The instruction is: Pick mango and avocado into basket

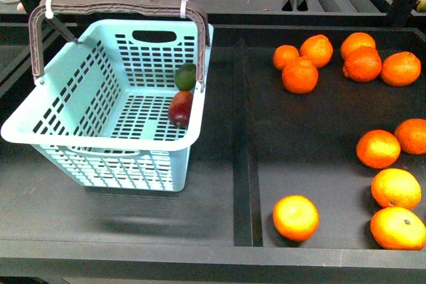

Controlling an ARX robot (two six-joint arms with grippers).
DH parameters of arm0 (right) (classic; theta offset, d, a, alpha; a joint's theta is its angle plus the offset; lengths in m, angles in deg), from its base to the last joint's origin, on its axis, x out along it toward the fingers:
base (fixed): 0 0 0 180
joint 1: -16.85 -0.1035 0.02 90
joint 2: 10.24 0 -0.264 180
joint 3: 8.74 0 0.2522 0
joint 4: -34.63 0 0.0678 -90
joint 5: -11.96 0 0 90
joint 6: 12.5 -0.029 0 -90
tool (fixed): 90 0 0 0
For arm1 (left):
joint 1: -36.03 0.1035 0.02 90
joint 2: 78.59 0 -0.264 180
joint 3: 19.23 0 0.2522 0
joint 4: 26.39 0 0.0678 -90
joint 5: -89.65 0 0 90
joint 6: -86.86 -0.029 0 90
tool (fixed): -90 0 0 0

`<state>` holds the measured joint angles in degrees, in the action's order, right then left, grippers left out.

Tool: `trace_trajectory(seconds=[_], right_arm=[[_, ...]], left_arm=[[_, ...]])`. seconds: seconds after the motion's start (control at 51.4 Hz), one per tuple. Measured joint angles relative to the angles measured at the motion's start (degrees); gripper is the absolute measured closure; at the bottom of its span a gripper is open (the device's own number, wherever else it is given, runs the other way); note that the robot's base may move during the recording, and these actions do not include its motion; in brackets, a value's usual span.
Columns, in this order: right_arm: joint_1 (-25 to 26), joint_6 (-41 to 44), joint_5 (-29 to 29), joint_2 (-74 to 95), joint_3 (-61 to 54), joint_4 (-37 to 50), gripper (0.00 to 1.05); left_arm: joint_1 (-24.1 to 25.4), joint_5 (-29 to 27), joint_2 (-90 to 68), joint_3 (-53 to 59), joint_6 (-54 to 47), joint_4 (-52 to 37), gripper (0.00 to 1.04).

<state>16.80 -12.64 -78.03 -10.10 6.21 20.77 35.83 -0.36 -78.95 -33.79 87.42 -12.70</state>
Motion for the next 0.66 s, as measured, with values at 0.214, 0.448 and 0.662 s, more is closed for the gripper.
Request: trace_trajectory(seconds=[0.214, 0.448, 0.662], right_arm=[[0.0, 0.0, 0.0, 0.0, 0.0, 0.0, 0.09], [0.0, 0.0, 0.0, 0.0, 0.0, 0.0, 0.09], [0.0, 0.0, 0.0, 0.0, 0.0, 0.0, 0.09]], left_arm=[[0.0, 0.0, 0.0, 0.0, 0.0, 0.0, 0.09], [0.0, 0.0, 0.0, 0.0, 0.0, 0.0, 0.09], [0.0, 0.0, 0.0, 0.0, 0.0, 0.0, 0.09]])
